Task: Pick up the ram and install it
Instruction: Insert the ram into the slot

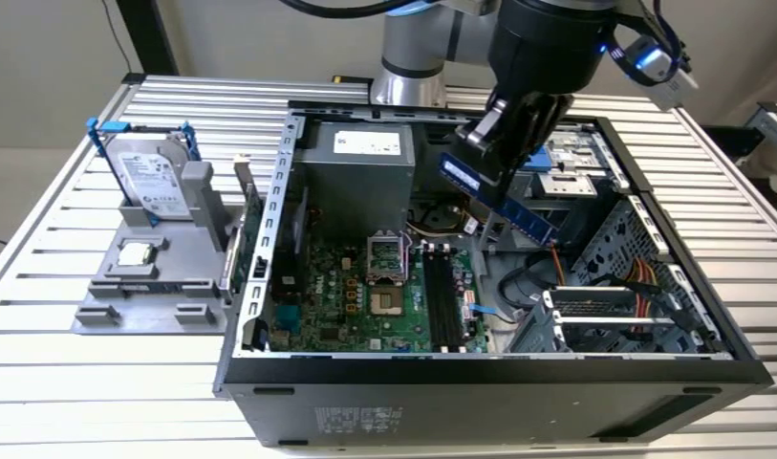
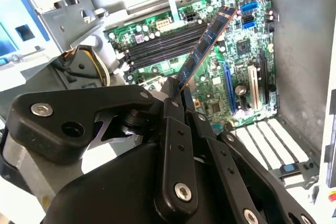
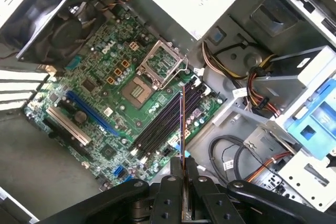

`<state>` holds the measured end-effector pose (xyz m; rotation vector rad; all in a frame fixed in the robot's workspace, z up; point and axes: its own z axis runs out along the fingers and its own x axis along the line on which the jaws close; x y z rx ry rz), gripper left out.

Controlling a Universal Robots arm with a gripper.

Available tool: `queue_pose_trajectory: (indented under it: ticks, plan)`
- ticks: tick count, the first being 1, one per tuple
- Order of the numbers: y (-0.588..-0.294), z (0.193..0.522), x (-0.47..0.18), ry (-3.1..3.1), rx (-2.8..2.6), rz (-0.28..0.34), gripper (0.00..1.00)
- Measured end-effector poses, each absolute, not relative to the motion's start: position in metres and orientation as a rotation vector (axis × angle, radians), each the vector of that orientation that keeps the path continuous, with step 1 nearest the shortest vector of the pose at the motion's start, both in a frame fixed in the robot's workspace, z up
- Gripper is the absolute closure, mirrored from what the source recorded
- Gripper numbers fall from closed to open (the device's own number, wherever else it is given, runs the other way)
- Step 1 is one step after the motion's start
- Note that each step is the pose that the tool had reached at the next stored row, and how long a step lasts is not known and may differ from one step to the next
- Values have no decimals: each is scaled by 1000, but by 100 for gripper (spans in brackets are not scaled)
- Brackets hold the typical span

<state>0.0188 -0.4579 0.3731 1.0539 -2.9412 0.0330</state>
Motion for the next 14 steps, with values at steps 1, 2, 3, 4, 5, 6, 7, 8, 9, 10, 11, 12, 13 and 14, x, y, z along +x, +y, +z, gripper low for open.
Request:
queue_pose_trajectory:
  ticks: [1, 2, 3, 4, 5, 6, 7, 8, 9, 10, 11, 12, 13, 14]
  plan:
    - [-458, 373, 19, -2945, 1042, 33, 100]
    - [-458, 373, 19, -2950, 1029, 33, 100]
    - [-458, 373, 19, -2954, 1017, 33, 100]
    - [-458, 373, 19, -2958, 1004, 33, 100]
    - [-458, 373, 19, -2963, 989, 33, 100]
    - [-458, 373, 19, -2967, 976, 32, 100]
    - [-458, 373, 19, -2971, 964, 32, 100]
    - [-458, 373, 19, -2975, 951, 32, 100]
    - [-458, 373, 19, -2979, 939, 32, 100]
    - [-458, 373, 19, -2983, 926, 32, 100]
    - [-458, 373, 19, -2987, 913, 32, 100]
    - [-458, 373, 19, -2991, 898, 32, 100]
    - [-458, 373, 19, -2995, 886, 32, 100]
    - [-458, 373, 19, -2999, 872, 31, 100]
